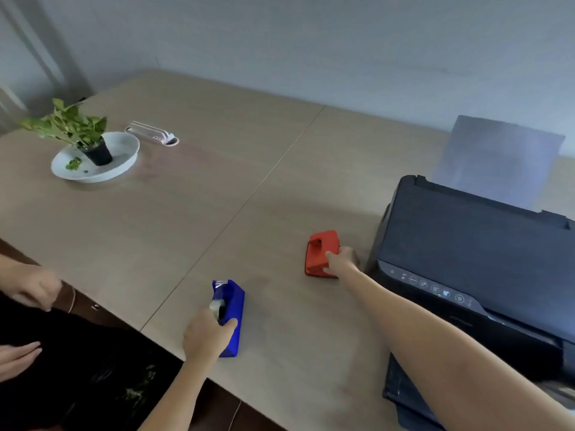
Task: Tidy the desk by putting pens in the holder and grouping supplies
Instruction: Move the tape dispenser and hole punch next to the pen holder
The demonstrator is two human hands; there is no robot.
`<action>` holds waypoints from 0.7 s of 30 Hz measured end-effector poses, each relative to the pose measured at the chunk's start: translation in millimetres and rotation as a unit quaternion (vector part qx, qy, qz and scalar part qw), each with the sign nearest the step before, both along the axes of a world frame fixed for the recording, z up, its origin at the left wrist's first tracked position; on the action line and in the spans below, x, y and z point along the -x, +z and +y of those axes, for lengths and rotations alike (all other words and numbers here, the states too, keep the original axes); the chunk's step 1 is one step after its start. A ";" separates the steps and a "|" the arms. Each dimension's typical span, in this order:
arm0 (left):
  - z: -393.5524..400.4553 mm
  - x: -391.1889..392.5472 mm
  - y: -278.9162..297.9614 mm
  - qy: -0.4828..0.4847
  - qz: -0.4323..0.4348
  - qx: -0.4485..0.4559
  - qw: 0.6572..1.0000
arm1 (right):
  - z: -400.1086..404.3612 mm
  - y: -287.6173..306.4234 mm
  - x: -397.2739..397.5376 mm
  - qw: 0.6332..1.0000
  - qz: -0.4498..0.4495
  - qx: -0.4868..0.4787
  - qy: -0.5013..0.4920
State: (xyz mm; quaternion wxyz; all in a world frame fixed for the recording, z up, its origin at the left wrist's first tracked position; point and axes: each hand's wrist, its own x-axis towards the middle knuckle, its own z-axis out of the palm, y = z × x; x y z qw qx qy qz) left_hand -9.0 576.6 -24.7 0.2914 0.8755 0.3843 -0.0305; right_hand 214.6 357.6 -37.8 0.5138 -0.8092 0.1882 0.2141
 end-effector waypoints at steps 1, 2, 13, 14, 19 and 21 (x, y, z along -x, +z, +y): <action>3.3 1.0 2.8 0.007 -0.002 0.022 1.000 | 4.1 4.2 2.8 1.000 -0.003 -0.020 -0.018; 6.7 3.4 6.7 0.028 -0.010 0.068 0.997 | 8.8 11.2 8.2 0.999 -0.009 -0.033 -0.022; -40.7 18.9 102.0 0.083 -0.140 0.368 0.916 | -28.7 148.9 51.1 0.965 -0.130 -0.200 0.109; -54.7 15.8 114.3 0.052 -0.136 0.363 0.920 | -45.1 167.5 56.5 0.957 -0.150 -0.221 0.113; -154.9 -2.8 168.6 -0.081 -0.133 0.389 0.908 | -163.3 238.0 85.1 0.932 -0.247 -0.242 0.108; -207.0 -6.5 183.9 -0.148 -0.129 0.411 0.890 | -221.5 254.5 100.1 0.930 -0.267 -0.234 0.092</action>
